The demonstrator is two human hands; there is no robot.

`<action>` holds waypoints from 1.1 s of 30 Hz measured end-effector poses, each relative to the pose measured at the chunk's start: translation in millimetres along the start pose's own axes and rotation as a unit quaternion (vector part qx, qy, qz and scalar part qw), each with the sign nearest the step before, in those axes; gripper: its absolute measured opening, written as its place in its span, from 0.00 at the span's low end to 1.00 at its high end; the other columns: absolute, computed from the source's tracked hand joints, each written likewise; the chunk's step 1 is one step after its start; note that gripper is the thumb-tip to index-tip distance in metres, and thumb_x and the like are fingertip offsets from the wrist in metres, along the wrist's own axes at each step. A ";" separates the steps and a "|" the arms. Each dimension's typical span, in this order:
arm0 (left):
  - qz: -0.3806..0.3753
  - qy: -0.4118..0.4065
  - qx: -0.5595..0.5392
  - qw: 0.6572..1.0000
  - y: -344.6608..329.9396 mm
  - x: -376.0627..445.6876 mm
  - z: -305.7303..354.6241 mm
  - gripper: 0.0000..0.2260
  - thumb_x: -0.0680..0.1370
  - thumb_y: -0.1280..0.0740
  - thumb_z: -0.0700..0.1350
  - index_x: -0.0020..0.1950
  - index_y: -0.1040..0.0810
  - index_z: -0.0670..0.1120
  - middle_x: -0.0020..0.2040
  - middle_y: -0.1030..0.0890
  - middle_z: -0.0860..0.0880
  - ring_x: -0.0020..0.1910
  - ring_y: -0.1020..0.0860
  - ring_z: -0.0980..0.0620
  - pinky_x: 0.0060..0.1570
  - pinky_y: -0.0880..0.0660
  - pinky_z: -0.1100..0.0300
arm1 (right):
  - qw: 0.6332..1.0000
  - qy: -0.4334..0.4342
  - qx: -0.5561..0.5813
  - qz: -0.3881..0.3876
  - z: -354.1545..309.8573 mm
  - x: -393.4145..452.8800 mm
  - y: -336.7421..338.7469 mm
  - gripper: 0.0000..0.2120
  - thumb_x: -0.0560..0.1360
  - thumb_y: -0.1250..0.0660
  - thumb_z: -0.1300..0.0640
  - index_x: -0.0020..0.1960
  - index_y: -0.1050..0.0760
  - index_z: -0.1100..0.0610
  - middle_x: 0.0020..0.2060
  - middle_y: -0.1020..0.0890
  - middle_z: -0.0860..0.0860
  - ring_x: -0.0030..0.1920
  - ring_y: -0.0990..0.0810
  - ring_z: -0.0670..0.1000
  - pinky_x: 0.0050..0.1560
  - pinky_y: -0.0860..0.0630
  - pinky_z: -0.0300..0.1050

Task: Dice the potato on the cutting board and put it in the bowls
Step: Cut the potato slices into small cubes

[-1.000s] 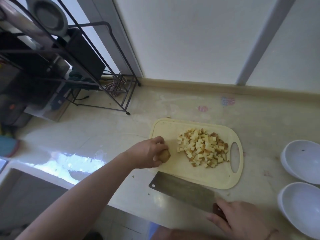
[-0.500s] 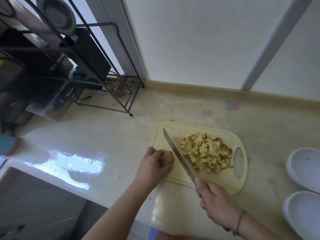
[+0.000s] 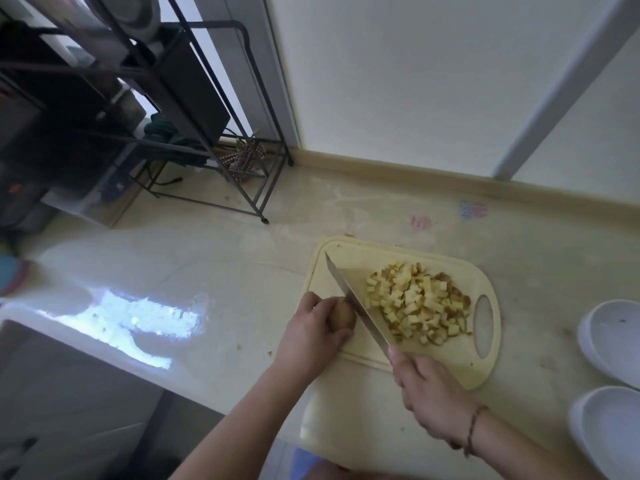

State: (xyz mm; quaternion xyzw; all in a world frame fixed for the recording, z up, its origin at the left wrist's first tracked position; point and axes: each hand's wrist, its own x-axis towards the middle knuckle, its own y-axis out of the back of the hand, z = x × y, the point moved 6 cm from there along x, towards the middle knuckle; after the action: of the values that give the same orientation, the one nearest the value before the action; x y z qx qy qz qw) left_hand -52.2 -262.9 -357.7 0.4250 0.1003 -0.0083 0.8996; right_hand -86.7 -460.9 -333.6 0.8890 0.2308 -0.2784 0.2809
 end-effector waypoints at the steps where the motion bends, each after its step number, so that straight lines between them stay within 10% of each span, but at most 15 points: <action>1: -0.004 -0.009 0.016 1.000 1.6 1.7 -0.1 0.25 0.72 0.23 0.51 0.67 0.23 0.50 0.54 0.29 0.53 0.50 0.24 0.51 0.54 0.25 0.58 | 1.000 0.000 -0.002 0.000 1.0 0.0 3.1 0.23 0.83 0.49 0.40 0.37 0.34 0.54 0.25 0.32 0.47 0.21 0.34 0.42 0.28 0.36 0.37; 7: 0.085 -0.205 0.091 0.971 -0.6 -5.2 10.0 0.18 0.71 0.26 0.49 0.59 0.19 0.45 0.55 0.22 0.48 0.52 0.22 0.46 0.50 0.21 0.54 | 0.999 0.022 -0.028 0.015 0.9 -11.8 4.3 0.24 0.81 0.47 0.38 0.34 0.34 0.53 0.26 0.30 0.47 0.27 0.32 0.43 0.36 0.31 0.42; 16: 0.124 -0.246 0.036 0.961 -1.5 -3.5 6.3 0.12 0.72 0.26 0.43 0.55 0.17 0.42 0.55 0.18 0.48 0.53 0.20 0.48 0.56 0.24 0.61 | 0.999 0.027 -0.030 0.014 2.1 -25.3 4.3 0.25 0.79 0.48 0.37 0.33 0.35 0.53 0.27 0.29 0.49 0.31 0.28 0.42 0.38 0.31 0.38; 23: 0.112 -0.254 -0.007 0.961 -3.7 3.1 -1.3 0.12 0.72 0.25 0.45 0.54 0.16 0.42 0.55 0.18 0.48 0.55 0.20 0.47 0.56 0.22 0.57 | 1.000 0.017 -0.019 0.004 18.5 -23.6 -4.5 0.53 0.68 0.60 0.21 0.55 0.22 0.65 0.55 0.17 0.63 0.59 0.20 0.56 0.64 0.27 0.56; 29: 0.102 -0.264 -0.025 0.959 -3.3 4.1 -0.3 0.16 0.69 0.21 0.41 0.54 0.18 0.41 0.57 0.19 0.47 0.56 0.20 0.47 0.58 0.23 0.57 | 0.999 0.032 -0.025 0.018 -5.8 3.9 -11.6 0.31 0.71 0.56 0.28 0.33 0.34 0.53 0.27 0.28 0.49 0.31 0.28 0.44 0.43 0.28 0.45; 33: 0.103 -0.258 -0.022 0.960 -3.5 3.6 -0.2 0.17 0.69 0.23 0.43 0.55 0.20 0.42 0.56 0.21 0.46 0.55 0.22 0.47 0.58 0.24 0.59 | 0.998 0.038 -0.018 0.055 -7.7 8.3 0.1 0.31 0.73 0.57 0.28 0.32 0.33 0.53 0.25 0.29 0.49 0.31 0.27 0.43 0.37 0.31 0.38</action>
State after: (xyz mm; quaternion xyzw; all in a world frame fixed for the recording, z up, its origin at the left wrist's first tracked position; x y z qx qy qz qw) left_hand -49.0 -264.7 -361.2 0.3969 -0.1791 -0.0227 0.8999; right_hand -77.7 -454.0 -333.5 0.9049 0.1972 -0.2247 0.3031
